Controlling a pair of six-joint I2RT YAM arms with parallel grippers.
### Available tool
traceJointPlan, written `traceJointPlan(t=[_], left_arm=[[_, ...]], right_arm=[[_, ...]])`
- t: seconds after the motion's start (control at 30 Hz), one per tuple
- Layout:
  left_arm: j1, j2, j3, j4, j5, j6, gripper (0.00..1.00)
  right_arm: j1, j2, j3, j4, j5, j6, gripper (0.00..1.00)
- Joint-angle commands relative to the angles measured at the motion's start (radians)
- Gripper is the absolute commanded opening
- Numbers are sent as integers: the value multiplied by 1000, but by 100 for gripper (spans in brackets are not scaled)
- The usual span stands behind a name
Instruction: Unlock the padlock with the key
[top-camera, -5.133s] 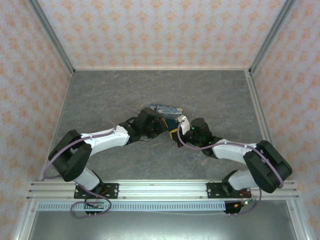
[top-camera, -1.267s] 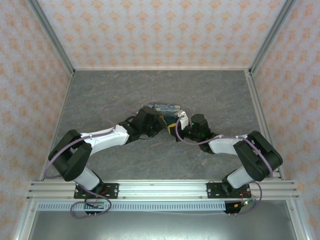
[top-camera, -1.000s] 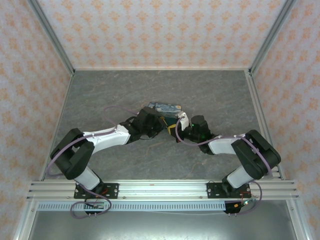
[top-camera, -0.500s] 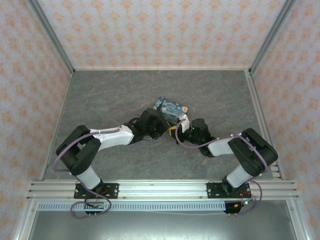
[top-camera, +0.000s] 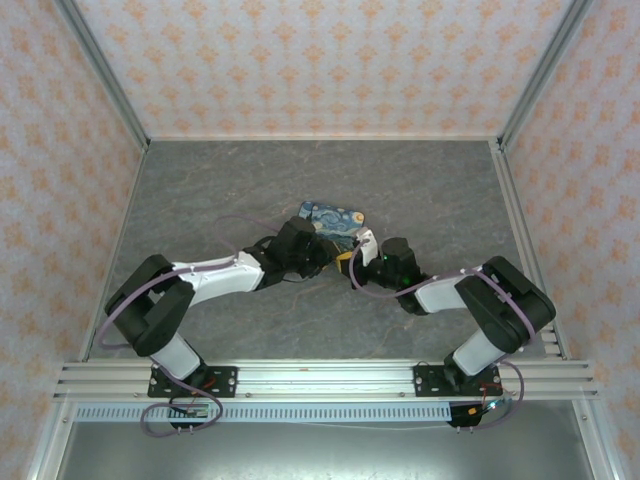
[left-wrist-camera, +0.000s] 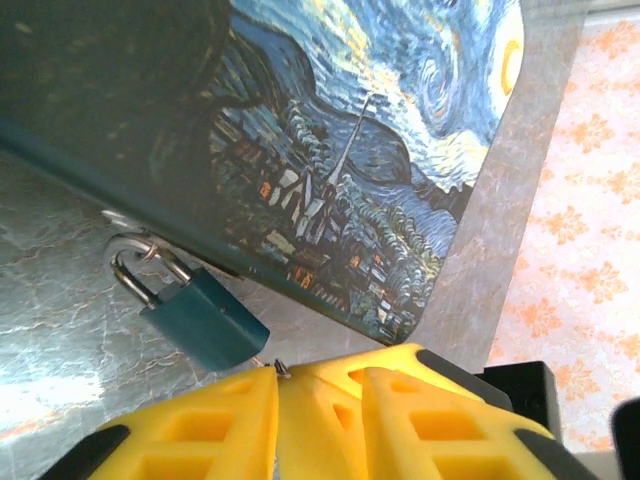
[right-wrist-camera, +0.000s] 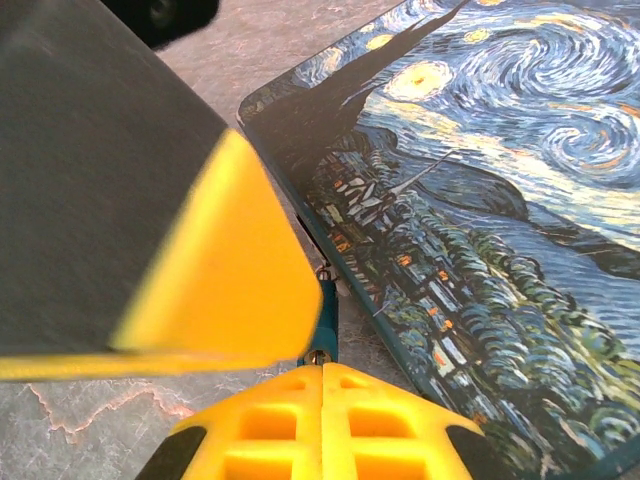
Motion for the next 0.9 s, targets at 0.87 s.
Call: traceJointPlan(t=[0.87], left_arm=[[4,-66,-219,211,-172,-156,52]], right_arm=[[42,33,18,-7,38,-48,0]])
